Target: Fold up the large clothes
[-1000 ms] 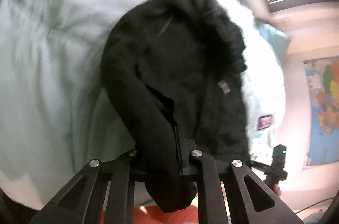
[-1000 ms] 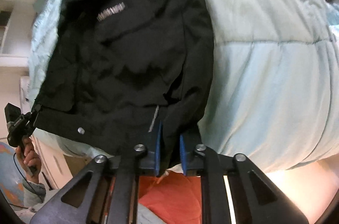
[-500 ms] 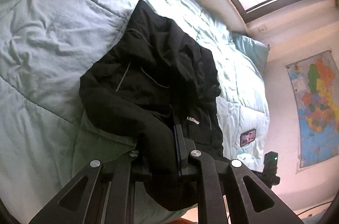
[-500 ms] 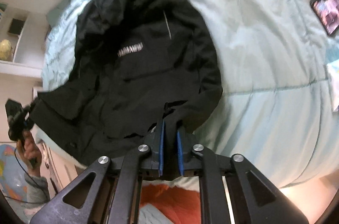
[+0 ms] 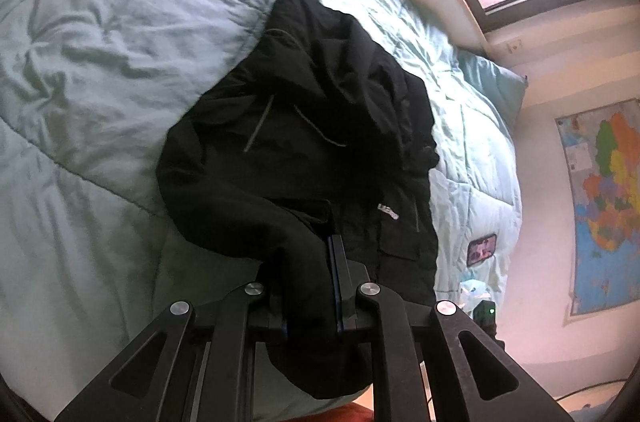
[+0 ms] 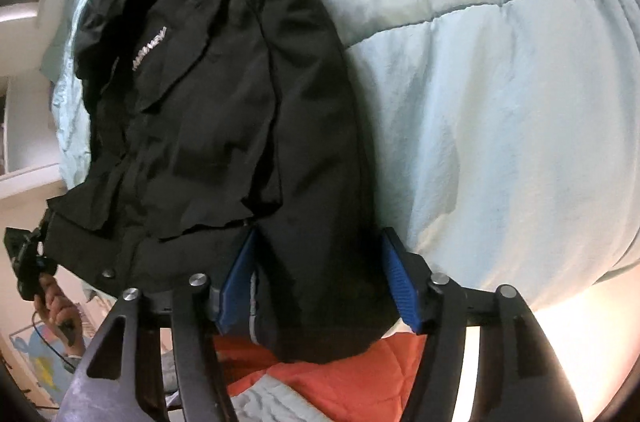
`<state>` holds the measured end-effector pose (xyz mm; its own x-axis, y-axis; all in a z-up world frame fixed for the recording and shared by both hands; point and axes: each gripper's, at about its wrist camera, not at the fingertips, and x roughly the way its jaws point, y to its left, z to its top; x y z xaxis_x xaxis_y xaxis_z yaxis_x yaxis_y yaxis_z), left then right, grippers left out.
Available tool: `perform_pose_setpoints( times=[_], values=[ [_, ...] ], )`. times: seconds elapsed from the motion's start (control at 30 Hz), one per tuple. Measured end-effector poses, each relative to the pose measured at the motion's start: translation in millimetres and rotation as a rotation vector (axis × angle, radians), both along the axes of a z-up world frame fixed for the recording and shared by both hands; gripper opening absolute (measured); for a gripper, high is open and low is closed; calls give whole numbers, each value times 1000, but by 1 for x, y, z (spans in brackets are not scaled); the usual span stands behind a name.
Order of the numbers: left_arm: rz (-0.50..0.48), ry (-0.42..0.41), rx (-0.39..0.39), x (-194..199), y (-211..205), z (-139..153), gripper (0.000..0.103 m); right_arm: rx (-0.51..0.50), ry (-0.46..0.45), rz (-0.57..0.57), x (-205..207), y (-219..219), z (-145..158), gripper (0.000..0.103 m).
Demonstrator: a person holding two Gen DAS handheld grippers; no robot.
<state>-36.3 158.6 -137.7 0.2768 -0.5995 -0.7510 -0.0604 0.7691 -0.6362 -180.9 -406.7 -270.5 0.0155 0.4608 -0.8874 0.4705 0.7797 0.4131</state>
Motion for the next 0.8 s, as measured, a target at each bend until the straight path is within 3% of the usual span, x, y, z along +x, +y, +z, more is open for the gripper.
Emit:
perform_pose_setpoints(
  times=[0.17, 0.2, 0.23, 0.27, 0.3, 0.33, 0.6, 0.8],
  values=[
    [11, 11, -5, -1, 4, -5, 15, 35, -14, -18, -1, -4, -2, 66],
    [16, 13, -9, 0, 5, -5, 15, 49, -13, -2, 0, 0, -3, 57],
    [22, 15, -15, 1, 6, -6, 15, 44, -29, 24, 3, 4, 1, 36],
    [25, 12, -16, 2, 6, -5, 15, 32, -55, 58, 6, 8, 9, 31],
    [25, 8, -12, 2, 5, -3, 15, 22, -80, 83, 9, 12, 19, 20],
    [23, 0, -5, 4, 4, -1, 15, 18, -99, 93, 12, 13, 26, 18],
    [64, -99, -47, 36, 8, 40, 15, -12, -348, 71, 77, -13, 133, 17],
    [131, -230, -101, 105, 21, 83, 16, -28, -510, 53, 167, -31, 188, 17]
  ],
)
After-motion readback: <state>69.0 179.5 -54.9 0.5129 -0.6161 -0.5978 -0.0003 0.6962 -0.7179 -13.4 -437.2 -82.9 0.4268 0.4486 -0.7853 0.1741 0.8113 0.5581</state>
